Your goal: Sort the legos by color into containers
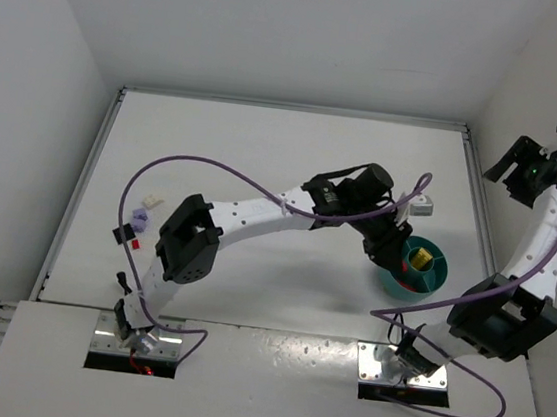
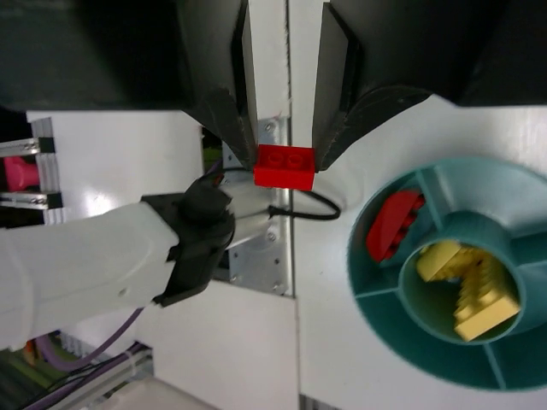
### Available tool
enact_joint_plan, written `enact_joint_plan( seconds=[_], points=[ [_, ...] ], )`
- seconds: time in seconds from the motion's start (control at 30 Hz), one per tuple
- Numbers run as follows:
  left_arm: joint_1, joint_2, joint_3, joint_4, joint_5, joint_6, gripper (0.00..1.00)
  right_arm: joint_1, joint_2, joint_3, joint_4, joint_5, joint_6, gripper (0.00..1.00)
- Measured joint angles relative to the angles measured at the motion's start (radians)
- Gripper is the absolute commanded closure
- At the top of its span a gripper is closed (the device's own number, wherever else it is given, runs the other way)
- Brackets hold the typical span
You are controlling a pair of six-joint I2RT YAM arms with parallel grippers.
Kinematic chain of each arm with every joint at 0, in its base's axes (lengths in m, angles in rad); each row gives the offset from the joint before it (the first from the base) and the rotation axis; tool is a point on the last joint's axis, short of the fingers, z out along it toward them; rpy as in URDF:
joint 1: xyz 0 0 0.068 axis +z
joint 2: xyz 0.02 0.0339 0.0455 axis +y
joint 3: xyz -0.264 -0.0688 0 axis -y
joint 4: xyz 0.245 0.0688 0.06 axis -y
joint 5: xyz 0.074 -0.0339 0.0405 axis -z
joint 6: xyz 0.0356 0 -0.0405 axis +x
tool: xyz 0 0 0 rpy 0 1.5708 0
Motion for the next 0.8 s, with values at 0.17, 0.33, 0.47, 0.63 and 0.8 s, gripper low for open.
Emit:
enact_joint_plan(
  seconds=[0.17,0.33,0.47,0.63,0.8],
  points=[
    [-0.025,0.047,0.018,0.074,0.004,-0.095,0.88,-0.013,0.002,-0.008,-0.012,-0.143,-0.017,0.27],
    [-0.031,0.103,0.018,0.111,-0.005,-0.171,0.88,-0.013,0.002,-0.02,-0.014,-0.244,-0.026,0.27],
    [-0.038,0.15,0.023,0.129,-0.018,-0.214,0.87,-0.013,0.002,-0.021,-0.015,-0.29,-0.031,0.27],
    [-0.041,0.181,0.048,0.137,-0.044,-0.243,0.82,-0.013,0.001,-0.036,-0.012,-0.328,-0.035,0.27],
    [-0.042,0.185,0.073,0.142,-0.068,-0.249,0.79,-0.013,0.0,-0.057,-0.011,-0.35,-0.037,0.27]
  ],
)
